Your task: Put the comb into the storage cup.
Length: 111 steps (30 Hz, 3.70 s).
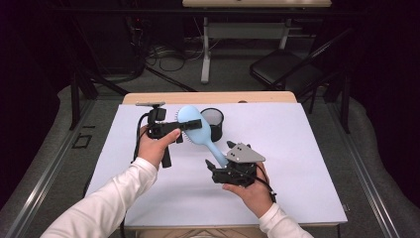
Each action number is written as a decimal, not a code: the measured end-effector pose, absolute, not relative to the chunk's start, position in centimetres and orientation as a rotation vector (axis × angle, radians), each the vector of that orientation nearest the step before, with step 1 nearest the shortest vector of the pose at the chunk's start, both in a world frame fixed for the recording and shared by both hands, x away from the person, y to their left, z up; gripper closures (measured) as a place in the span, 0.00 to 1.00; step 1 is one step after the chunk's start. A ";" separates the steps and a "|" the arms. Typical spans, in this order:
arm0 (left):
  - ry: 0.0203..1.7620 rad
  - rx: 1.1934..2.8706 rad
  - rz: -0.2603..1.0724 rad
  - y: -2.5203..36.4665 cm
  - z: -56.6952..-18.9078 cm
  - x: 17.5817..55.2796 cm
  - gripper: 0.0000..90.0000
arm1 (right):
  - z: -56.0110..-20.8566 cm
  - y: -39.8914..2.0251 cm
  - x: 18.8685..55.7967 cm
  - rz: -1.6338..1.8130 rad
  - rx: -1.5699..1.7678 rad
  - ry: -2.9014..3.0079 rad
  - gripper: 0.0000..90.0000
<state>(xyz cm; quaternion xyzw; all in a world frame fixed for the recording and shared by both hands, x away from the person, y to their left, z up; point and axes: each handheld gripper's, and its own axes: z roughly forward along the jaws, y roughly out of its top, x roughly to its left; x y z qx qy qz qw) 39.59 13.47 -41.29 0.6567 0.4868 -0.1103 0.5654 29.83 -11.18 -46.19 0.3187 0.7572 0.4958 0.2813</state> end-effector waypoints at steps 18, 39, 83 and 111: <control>1.111 1.548 -0.174 14.1 -40.7 39.9 0.56 | -46.2 -11.0 29.7 1.299 0.835 2.011 0.03; 1.069 1.567 -0.044 14.5 -39.9 39.7 0.56 | -46.4 -10.7 29.6 1.283 0.835 2.021 0.04; 0.957 1.664 0.178 15.3 -38.4 39.1 0.56 | -47.3 -10.4 29.6 1.253 0.829 2.053 0.00; 0.894 1.672 0.298 15.4 -37.9 39.4 0.56 | -47.5 -10.5 29.5 1.288 0.836 2.052 0.00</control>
